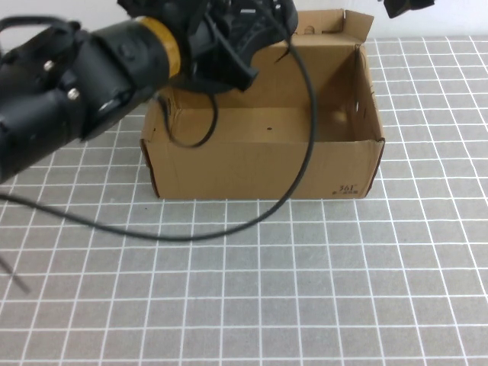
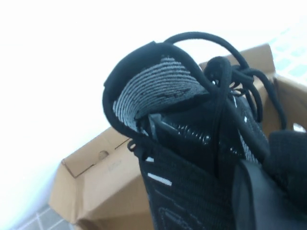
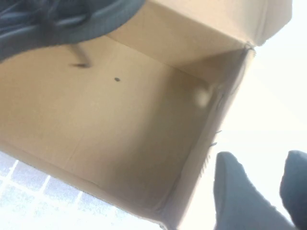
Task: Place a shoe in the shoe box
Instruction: Place the shoe in the shoe box
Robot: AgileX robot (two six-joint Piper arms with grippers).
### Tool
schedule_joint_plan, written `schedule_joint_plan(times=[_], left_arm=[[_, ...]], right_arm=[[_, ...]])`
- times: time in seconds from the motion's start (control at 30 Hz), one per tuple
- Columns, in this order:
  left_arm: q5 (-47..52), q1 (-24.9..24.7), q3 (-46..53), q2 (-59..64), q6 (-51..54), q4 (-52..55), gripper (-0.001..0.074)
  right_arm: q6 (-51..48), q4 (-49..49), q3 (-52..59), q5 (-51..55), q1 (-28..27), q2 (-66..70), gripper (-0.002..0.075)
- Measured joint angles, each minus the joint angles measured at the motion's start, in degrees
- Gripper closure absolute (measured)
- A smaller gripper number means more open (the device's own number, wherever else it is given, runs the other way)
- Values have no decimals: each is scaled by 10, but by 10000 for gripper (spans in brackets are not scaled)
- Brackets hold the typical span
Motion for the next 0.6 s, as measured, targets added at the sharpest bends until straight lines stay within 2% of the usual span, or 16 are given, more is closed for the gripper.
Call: schedule_joint_plan(times=[0.2,0.33,0.47,0.6], left_arm=[[55,-11,-36,25,-21,-67,716],[148,-38,-56,25,-9,-142,716],[256,-56,-93,25,69,-246,716],[315,-56,-141,25,187,-349,716]], right_arm=[[-2,2,0,0,-1,0,530],[-3,2,0,0,-2,0,530],[-3,16,0,0,-2,0,530],[-3,30,0,0,-2,0,530]])
